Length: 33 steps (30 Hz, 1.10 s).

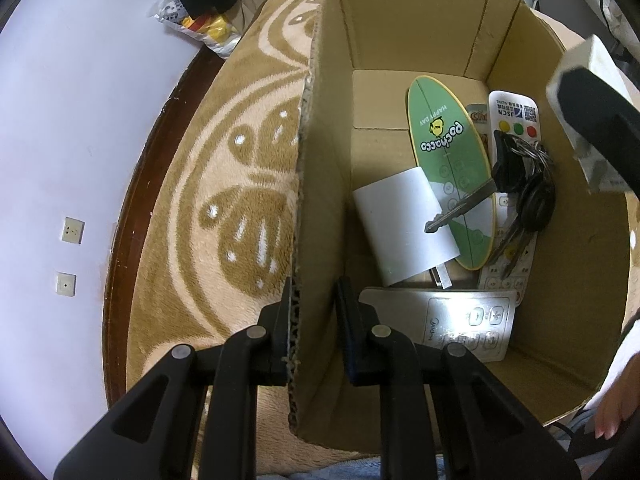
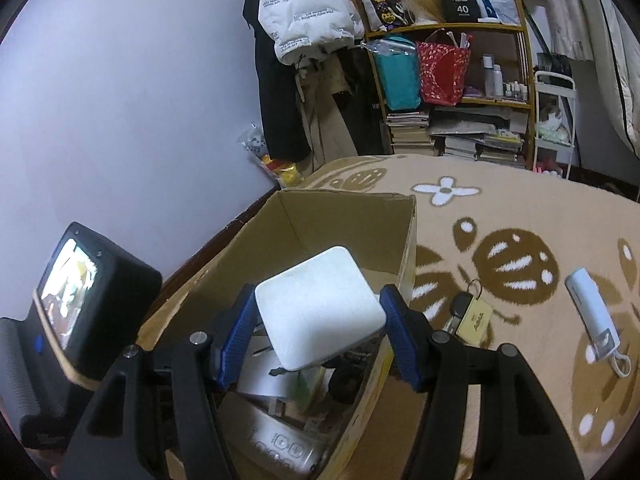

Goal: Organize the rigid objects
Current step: 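Carry the white square pad into the box and release it, then grasp the tan AIMA key tag with the right gripper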

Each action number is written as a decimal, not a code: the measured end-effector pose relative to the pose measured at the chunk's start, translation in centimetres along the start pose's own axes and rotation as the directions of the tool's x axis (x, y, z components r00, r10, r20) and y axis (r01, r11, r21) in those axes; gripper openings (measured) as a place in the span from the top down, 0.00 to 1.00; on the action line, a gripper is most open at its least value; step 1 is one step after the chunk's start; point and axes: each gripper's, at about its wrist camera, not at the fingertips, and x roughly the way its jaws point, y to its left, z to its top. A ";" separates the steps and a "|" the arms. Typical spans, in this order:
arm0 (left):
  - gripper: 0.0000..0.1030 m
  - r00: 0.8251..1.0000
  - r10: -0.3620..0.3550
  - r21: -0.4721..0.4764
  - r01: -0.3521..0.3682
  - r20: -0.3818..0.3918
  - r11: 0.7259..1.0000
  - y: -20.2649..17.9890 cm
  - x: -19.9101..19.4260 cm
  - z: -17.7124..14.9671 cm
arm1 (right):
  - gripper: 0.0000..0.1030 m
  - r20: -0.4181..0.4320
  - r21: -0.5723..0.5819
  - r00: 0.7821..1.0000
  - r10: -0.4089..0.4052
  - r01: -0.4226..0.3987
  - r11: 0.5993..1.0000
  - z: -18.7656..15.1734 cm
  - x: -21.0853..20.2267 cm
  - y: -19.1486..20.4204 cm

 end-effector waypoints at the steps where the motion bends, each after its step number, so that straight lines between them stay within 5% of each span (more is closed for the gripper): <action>1: 0.83 1.000 -0.001 -0.001 0.001 0.000 1.000 0.0 0.0 0.0 | 0.36 0.000 -0.005 1.000 -0.007 0.007 1.000 0.1 0.1 0.0; 7: 0.82 1.000 0.003 -0.002 -0.003 0.001 1.000 -0.2 -0.2 -0.1 | 0.34 0.016 0.003 1.000 -0.015 0.015 1.000 0.6 -0.4 -0.3; 11: 0.81 1.000 0.008 -0.006 -0.008 -0.003 1.000 -0.2 -0.1 -0.1 | 0.15 0.032 -0.005 0.997 -0.067 0.067 0.998 1.3 -1.0 -0.9; 17: 0.82 1.000 0.008 -0.004 -0.008 -0.002 1.000 -0.2 -0.2 -0.1 | 0.04 0.055 0.050 0.991 -0.121 0.118 0.992 3.3 -1.6 -3.5; 33: 0.81 1.000 -0.006 -0.016 0.006 -0.006 1.000 0.3 0.0 0.1 | 0.03 0.038 0.141 0.972 -0.230 0.223 0.965 2.5 1.0 -10.0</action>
